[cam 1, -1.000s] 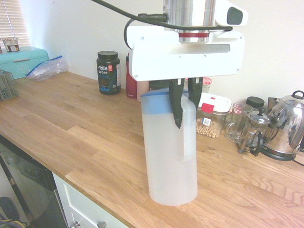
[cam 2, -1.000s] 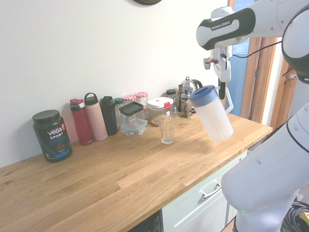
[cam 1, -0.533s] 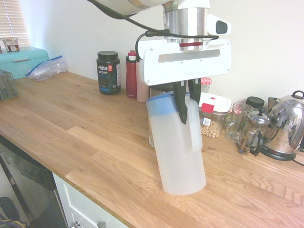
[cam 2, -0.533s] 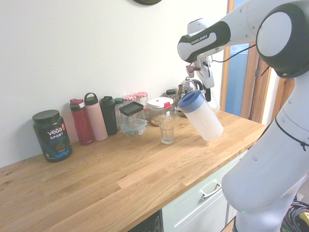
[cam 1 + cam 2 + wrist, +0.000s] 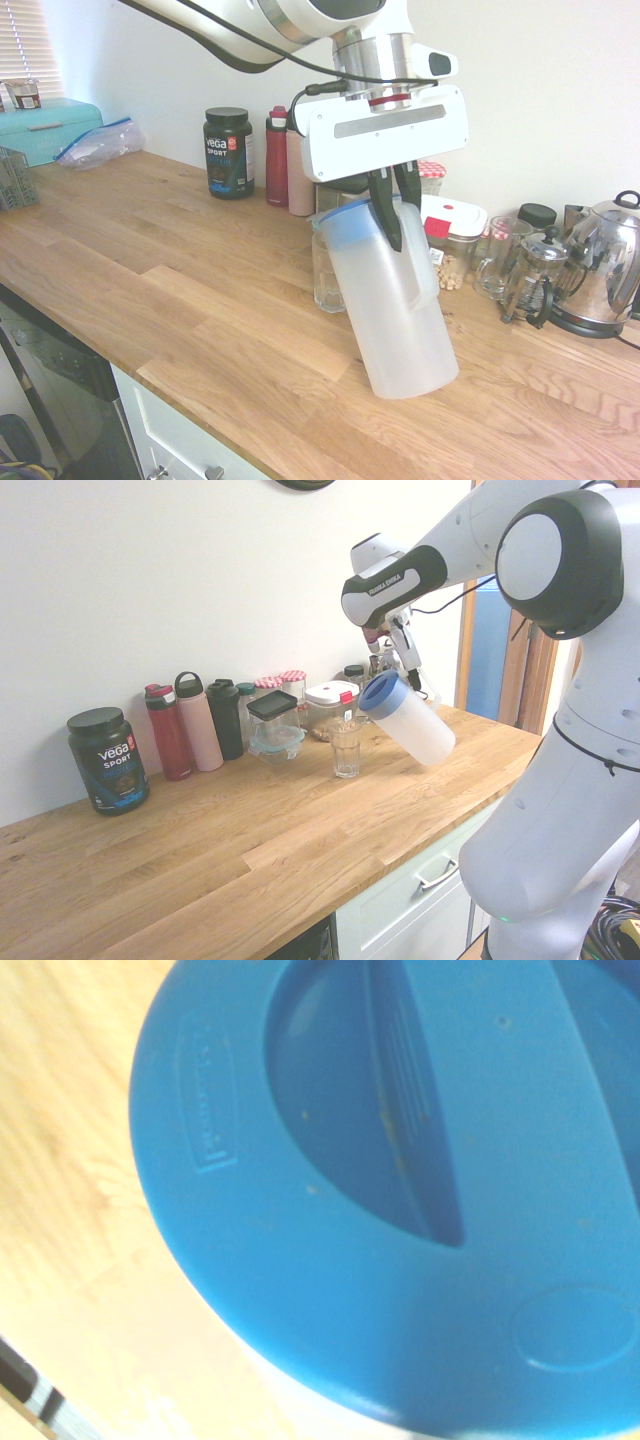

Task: Pour me some water

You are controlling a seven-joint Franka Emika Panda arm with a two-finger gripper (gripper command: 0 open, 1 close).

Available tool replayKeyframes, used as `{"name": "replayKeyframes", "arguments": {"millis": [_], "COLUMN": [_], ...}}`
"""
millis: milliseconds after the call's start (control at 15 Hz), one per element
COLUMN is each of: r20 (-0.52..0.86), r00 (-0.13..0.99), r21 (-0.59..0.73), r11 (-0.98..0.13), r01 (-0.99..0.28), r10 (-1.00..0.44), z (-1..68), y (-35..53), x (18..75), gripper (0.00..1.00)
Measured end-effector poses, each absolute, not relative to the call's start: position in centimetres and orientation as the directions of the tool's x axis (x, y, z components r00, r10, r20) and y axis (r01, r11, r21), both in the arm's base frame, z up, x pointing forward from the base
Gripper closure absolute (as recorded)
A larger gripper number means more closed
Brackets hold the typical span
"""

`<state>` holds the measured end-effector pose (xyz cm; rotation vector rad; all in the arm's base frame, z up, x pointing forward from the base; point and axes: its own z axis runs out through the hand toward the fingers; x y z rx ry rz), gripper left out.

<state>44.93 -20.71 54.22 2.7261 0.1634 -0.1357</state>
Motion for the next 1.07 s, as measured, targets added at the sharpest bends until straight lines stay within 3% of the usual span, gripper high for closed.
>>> {"name": "replayKeyframes", "arguments": {"millis": [467, 1067], "r20": [-0.168, -0.184], "r00": [0.981, 0.977], "r21": [0.505, 0.534], "r11": [-0.847, -0.824], "r01": [0.169, 0.188], "r10": [0.095, 0.103], "z": [54.5, 53.4], "y": [-19.6, -17.1], "x": [46.7, 47.6], "gripper": [1.00, 1.00]}}
